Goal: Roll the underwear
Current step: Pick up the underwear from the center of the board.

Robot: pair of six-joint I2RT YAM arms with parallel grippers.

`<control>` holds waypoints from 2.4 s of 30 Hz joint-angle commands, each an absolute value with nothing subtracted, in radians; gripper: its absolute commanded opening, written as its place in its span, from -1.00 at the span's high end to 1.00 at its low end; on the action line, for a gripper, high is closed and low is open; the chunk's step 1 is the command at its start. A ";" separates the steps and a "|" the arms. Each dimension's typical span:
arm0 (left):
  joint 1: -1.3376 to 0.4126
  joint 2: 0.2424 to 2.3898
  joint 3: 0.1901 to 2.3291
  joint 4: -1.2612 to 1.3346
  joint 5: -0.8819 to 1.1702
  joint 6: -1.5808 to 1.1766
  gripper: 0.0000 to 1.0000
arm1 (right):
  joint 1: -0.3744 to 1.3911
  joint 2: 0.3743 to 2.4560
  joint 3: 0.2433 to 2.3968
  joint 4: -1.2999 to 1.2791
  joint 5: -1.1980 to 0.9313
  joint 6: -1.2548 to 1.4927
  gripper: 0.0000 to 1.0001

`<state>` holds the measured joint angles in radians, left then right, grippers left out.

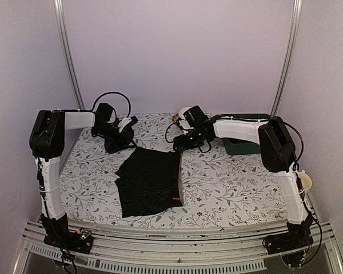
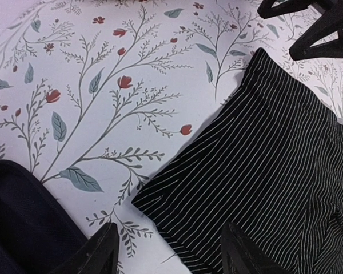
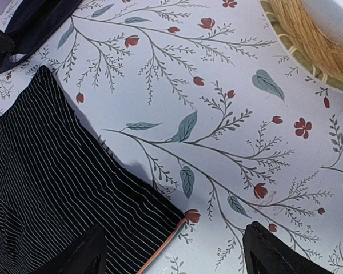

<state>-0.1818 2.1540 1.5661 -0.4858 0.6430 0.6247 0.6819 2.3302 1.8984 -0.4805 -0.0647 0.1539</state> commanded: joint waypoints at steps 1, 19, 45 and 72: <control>-0.200 2.186 1.609 -0.506 0.591 0.595 -0.23 | 0.686 2.395 1.921 -0.451 -0.085 0.178 -0.68; -0.245 2.286 1.676 -0.521 0.528 0.588 0.10 | 0.686 2.425 1.897 -0.415 -0.124 0.170 -0.60; -0.251 2.307 1.679 -0.535 0.509 0.644 0.48 | 0.690 2.462 1.922 -0.425 -0.177 0.145 -0.29; -0.259 2.084 1.545 -0.292 0.499 0.568 1.00 | 0.676 2.369 1.929 -0.343 0.013 0.047 0.96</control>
<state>-0.2489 2.1891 1.5963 -0.4194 0.4858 0.5877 0.6880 2.4378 1.9232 -0.3813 -0.0525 0.0929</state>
